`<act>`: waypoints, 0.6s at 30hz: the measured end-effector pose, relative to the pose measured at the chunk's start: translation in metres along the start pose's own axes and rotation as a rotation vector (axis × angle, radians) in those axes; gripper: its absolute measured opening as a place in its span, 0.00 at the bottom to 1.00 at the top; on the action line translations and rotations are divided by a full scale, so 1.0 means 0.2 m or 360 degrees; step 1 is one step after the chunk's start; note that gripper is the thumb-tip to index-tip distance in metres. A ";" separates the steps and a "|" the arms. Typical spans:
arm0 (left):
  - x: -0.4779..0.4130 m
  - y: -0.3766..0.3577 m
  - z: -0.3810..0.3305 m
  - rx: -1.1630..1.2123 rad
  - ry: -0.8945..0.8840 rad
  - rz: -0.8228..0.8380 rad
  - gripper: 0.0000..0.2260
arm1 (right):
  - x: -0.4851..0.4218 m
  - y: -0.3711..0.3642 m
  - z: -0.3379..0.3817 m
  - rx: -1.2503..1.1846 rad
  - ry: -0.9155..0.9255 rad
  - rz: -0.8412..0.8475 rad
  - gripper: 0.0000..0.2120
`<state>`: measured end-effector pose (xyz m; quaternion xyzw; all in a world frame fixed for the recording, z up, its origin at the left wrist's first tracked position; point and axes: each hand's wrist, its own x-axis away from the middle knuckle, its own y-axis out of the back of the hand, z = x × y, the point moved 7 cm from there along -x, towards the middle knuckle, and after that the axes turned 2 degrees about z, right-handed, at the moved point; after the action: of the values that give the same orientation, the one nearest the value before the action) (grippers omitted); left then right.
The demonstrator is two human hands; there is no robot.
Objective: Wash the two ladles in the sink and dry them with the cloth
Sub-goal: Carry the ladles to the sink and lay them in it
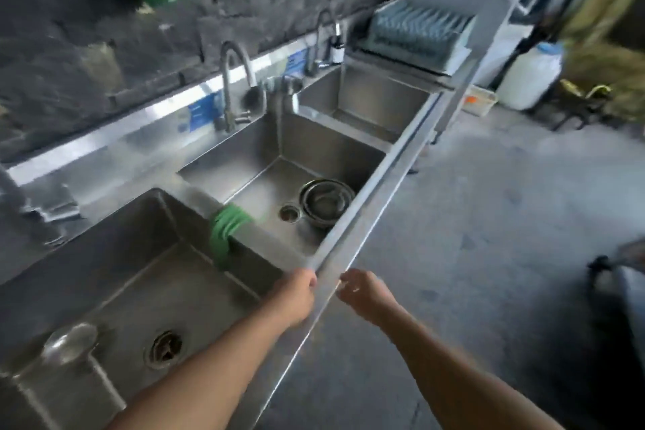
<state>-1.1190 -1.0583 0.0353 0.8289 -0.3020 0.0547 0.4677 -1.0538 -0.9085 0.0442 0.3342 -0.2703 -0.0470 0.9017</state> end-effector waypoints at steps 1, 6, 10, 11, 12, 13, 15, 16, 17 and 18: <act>-0.04 -0.08 -0.21 -0.0091 -0.0098 0.0034 0.08 | 0.05 0.15 -0.14 -0.0030 -0.0044 -0.0074 0.16; -0.12 -0.66 -1.21 -0.0399 -0.0501 0.0232 0.09 | 0.41 0.88 -0.93 -0.0203 -0.0301 -0.0405 0.18; -0.02 -1.23 -2.00 -0.0548 -0.0872 0.0467 0.11 | 0.87 1.32 -1.60 -0.0380 -0.0578 -0.0736 0.17; 0.04 -1.38 -2.18 -0.0626 -0.0988 0.0547 0.11 | 1.01 1.40 -1.77 -0.0430 -0.0654 -0.0845 0.16; 0.11 -1.52 -2.37 -0.0705 -0.1109 0.0613 0.11 | 1.16 1.47 -1.94 -0.0496 -0.0733 -0.0950 0.16; 0.18 -1.64 -2.53 -0.0754 -0.1215 0.0668 0.10 | 1.29 1.52 -2.07 -0.0548 -0.0798 -0.1037 0.16; 0.31 -1.88 -2.79 -0.0821 -0.1390 0.0781 0.07 | 1.54 1.58 -2.32 -0.0676 -0.0944 -0.1189 0.17; 0.40 -2.00 -2.92 -0.0851 -0.1476 0.0837 0.06 | 1.67 1.60 -2.43 -0.0742 -0.1010 -0.1248 0.18; 0.45 -2.06 -3.01 -0.0868 -0.1526 0.0879 0.06 | 1.75 1.62 -2.50 -0.0785 -0.1054 -0.1288 0.19; 0.54 -2.19 -3.12 -0.0881 -0.1607 0.0948 0.06 | 1.88 1.64 -2.61 -0.0835 -0.1130 -0.1372 0.19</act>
<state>-0.6697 -0.4357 0.0988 0.4821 -0.7047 -0.2942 0.4294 -0.4958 -0.4543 0.0916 0.1444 -0.3740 -0.5806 0.7086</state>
